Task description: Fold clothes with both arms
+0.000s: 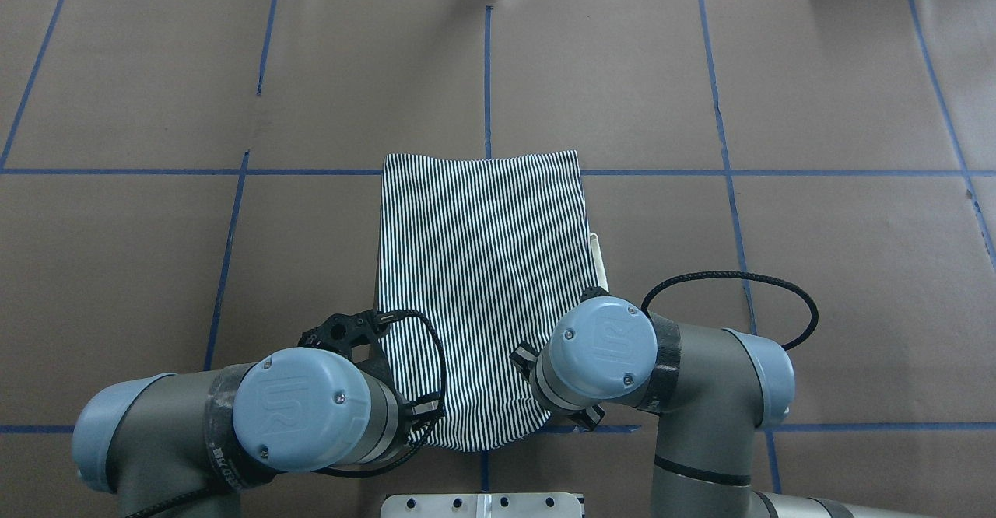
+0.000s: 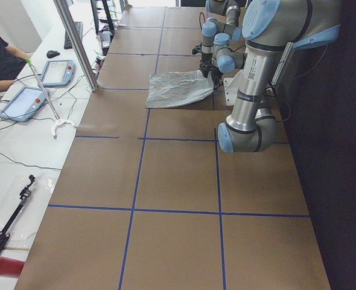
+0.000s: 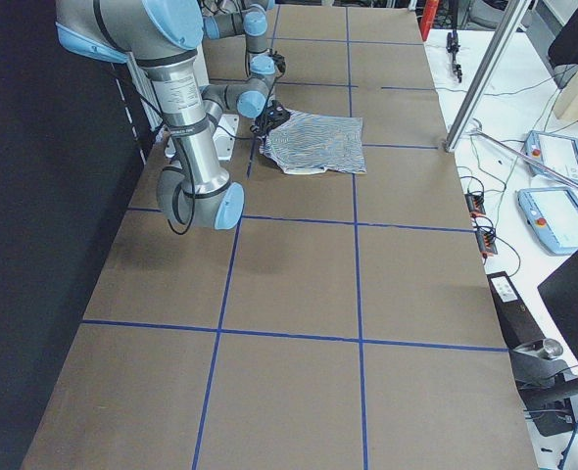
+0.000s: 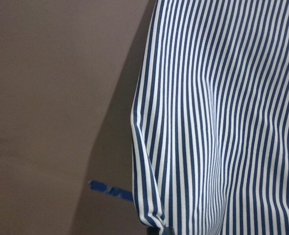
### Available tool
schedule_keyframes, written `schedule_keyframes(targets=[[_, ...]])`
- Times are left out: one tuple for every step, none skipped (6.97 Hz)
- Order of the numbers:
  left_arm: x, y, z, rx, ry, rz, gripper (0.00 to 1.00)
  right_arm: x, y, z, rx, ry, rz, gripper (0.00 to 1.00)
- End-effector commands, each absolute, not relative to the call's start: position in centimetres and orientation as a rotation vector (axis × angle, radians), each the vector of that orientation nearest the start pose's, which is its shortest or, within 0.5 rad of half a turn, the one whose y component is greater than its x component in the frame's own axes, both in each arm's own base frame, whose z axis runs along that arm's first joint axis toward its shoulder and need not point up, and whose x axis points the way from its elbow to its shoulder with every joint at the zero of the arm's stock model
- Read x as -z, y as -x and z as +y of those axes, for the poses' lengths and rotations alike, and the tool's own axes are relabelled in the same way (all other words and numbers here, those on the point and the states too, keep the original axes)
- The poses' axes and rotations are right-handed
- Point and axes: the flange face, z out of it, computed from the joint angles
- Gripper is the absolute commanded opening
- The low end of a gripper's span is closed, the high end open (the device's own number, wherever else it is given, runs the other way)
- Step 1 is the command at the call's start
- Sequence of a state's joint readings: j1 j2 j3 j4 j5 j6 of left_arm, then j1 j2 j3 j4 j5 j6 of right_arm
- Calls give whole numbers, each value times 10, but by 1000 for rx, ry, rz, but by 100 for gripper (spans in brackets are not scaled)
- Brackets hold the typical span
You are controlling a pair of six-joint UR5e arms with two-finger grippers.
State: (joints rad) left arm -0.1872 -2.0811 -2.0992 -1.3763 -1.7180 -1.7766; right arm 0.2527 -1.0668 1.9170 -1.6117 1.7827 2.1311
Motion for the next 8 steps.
schedule_keyframes(targets=[[-197,-524,-233,367,149,819,0,-235,556,-268,-651,276,-792,0],[-198,-520,-256,404,131,845,0,-233,553,-275,-636,261,-803,0],[-204,-524,-269,436,129,855,0,-233,550,-282,-632,247,-805,0],[-203,-522,-276,446,124,870,0,-233,547,-288,-627,238,-809,0],[-203,-521,-278,451,122,872,0,-234,547,-289,-620,234,-809,0],[-203,-520,-280,457,121,875,0,-233,546,-291,-623,234,-811,0],[-199,-515,-289,477,116,889,0,-232,542,-298,-634,229,-816,0],[-192,-497,-322,516,82,945,0,-231,529,-322,-637,190,-824,0]])
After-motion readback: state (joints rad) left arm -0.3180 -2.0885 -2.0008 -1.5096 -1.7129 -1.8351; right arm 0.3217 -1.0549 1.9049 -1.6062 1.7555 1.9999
